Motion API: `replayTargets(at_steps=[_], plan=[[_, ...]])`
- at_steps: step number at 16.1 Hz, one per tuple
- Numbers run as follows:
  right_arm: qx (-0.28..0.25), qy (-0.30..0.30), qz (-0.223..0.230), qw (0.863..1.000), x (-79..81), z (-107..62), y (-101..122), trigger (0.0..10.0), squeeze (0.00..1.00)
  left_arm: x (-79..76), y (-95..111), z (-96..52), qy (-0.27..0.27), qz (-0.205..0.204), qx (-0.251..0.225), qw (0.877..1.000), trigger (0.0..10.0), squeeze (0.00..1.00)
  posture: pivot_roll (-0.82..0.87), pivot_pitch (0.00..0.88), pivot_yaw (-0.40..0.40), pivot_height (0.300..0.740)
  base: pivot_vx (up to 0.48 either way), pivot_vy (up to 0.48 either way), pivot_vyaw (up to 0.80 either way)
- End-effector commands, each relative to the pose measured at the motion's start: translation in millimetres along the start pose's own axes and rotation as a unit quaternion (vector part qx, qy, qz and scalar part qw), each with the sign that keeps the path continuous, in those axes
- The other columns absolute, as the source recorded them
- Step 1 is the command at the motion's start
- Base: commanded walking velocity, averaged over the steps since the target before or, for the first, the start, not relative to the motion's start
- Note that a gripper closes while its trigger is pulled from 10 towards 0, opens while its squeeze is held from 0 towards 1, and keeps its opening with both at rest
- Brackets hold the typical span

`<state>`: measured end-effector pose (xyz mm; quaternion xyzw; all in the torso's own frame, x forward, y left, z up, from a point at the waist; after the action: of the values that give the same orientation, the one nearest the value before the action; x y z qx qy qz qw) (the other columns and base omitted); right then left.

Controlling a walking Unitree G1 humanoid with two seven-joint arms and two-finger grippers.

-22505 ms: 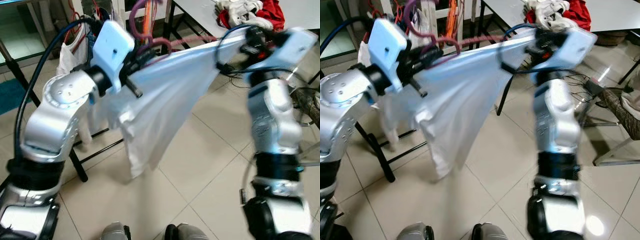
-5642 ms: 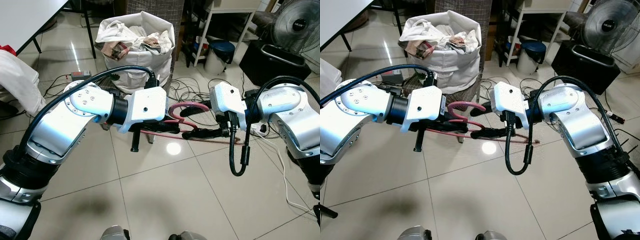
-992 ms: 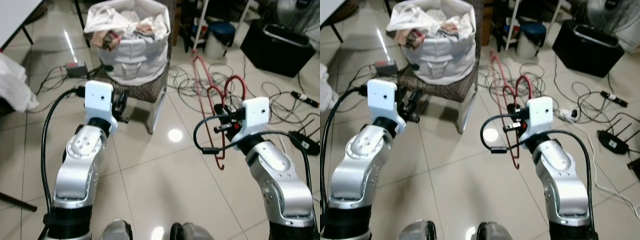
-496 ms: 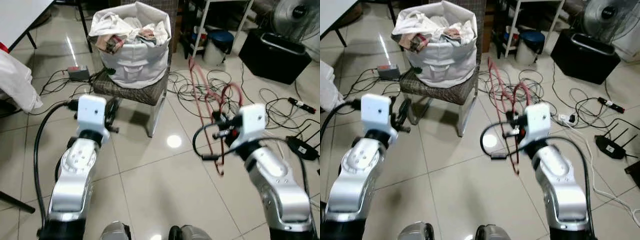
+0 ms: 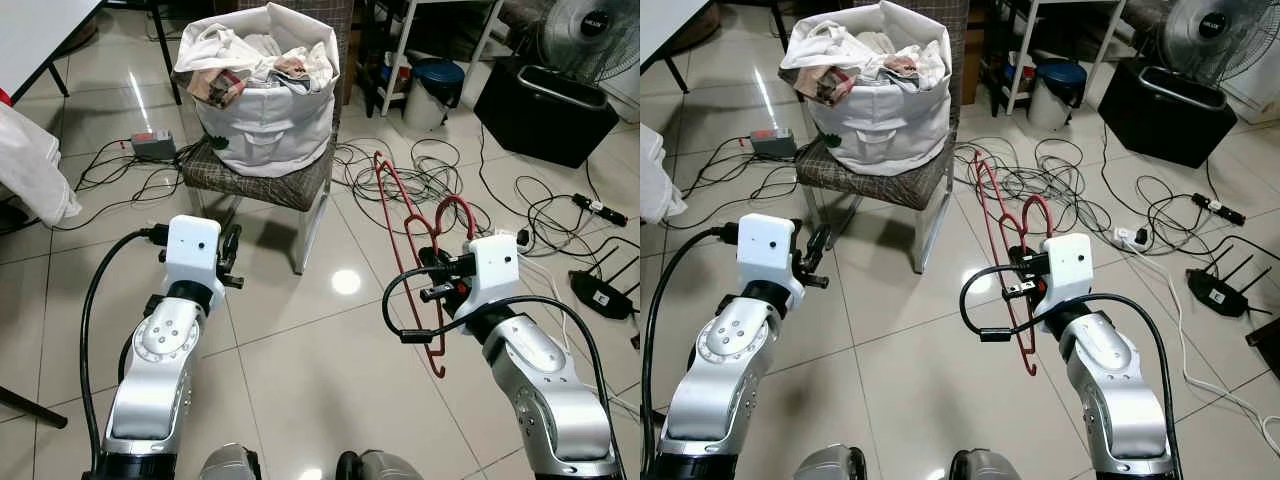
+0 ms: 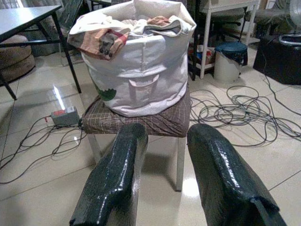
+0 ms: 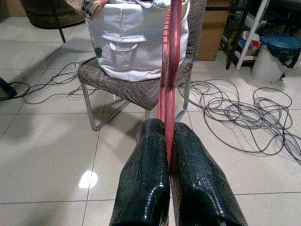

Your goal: Hang hanger

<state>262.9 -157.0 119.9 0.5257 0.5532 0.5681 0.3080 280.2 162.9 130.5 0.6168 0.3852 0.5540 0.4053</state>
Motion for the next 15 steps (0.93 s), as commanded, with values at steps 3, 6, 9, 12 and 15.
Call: replayTargets(at_steps=[3,6,9,12,15], plan=[[-0.007,-0.002,-0.001,1.0,-0.7,0.3,0.8,10.0,0.0,-4.9,-2.2,1.2,-0.01,0.014,0.009,1.0,10.0,0.0,-0.04,0.064,-0.068,0.74,0.0,0.0,0.0],[-0.022,-0.008,-0.005,1.0,-1.0,-0.3,5.3,10.0,0.0,-8.0,10.8,3.4,-0.022,-0.005,-0.018,1.0,10.0,0.0,-0.04,0.053,-0.058,0.74,0.0,0.0,0.0],[-0.05,-0.007,-0.003,0.999,1.3,2.2,19.8,10.0,0.0,-5.4,27.5,7.1,-0.028,0.007,-0.06,0.998,10.0,0.0,-0.04,0.044,-0.053,0.74,0.0,0.0,0.0],[-0.065,0.002,0.003,0.998,4.5,6.1,30.5,10.0,0.0,-6.6,43.2,10.9,-0.042,0.007,-0.087,0.995,10.0,0.0,-0.03,0.03,-0.058,0.74,0.325,0.0,0.0],[-0.063,0.005,-0.001,0.998,1.6,11.1,33.6,10.0,0.0,-5.2,43.8,13.5,-0.041,0.02,-0.082,0.996,10.0,0.0,-0.03,0.034,-0.063,0.74,0.351,0.0,-0.66]])
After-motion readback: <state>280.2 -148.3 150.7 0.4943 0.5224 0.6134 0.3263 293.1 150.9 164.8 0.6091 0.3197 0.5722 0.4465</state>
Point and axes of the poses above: a point about 5 cm out from each wrist's last joint towards the gripper, its own z axis pointing out of the wrist towards the gripper, its own y axis along the axis of the wrist's last joint, x = y × z, the point moved 1 cm from there along z, pointing out of the wrist towards the gripper, and after that the axes turned 13 degrees about z, right-handed, at the moved point
